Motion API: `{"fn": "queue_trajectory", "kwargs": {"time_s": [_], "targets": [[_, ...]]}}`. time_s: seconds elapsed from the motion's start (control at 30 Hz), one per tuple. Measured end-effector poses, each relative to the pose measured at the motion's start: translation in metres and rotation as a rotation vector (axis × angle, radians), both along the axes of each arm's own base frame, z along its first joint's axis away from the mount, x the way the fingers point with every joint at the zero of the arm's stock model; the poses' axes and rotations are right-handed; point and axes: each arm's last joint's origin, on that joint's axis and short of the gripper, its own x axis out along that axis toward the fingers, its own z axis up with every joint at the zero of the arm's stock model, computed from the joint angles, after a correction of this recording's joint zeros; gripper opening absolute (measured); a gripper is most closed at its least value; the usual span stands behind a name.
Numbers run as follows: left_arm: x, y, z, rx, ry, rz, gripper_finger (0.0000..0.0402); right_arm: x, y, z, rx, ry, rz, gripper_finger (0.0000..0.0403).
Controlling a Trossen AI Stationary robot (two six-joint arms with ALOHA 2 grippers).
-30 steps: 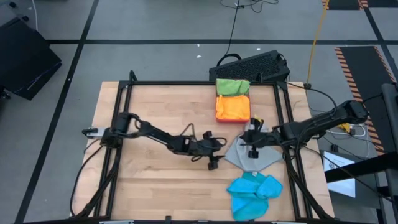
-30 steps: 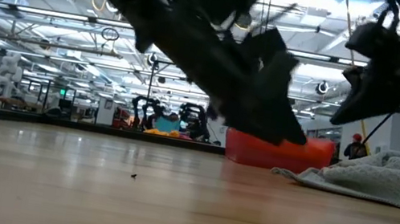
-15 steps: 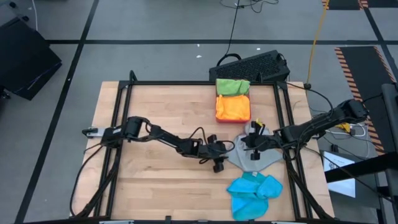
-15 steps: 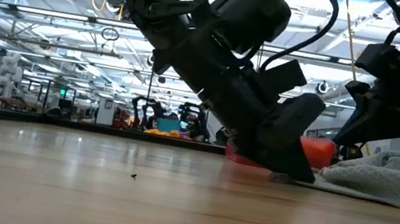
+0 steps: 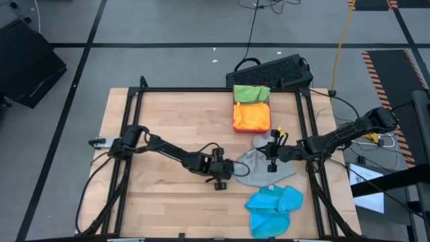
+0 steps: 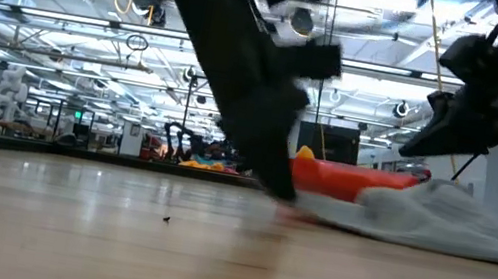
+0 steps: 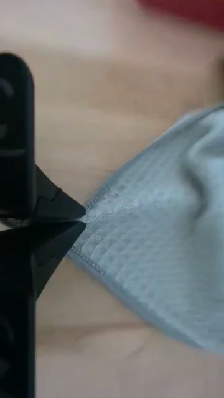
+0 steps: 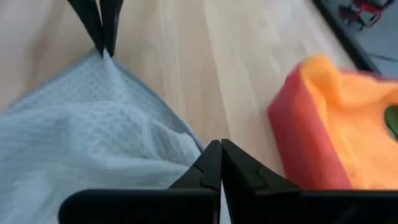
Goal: Fold microfiber towels
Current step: Fold the gray microfiber cloth
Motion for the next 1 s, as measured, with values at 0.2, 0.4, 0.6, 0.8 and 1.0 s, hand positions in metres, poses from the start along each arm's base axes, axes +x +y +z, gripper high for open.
{"fn": "queue_trajectory", "kwargs": {"time_s": [0.2,0.4,0.6,0.8,1.0], "targets": [[-0.044,-0.003,0.045,0.163,0.148,0.145,0.0017,0.010,0.005,0.010,0.082,-0.134,0.068,0.0014],[-0.085,-0.004,0.074,0.232,0.243,0.317,0.0007,0.014,0.018,0.002,0.149,-0.094,0.223,0.0043],[-0.098,-0.016,0.079,0.263,0.243,0.358,0.0025,0.014,0.042,-0.016,0.227,-0.001,0.335,0.0071],[-0.092,-0.022,0.077,0.243,0.190,0.340,0.0023,0.021,0.065,-0.030,0.266,-0.041,0.328,0.0076],[-0.091,-0.022,0.078,0.245,0.183,0.318,0.0006,0.044,0.086,-0.037,0.239,-0.029,0.256,0.0109]]}}
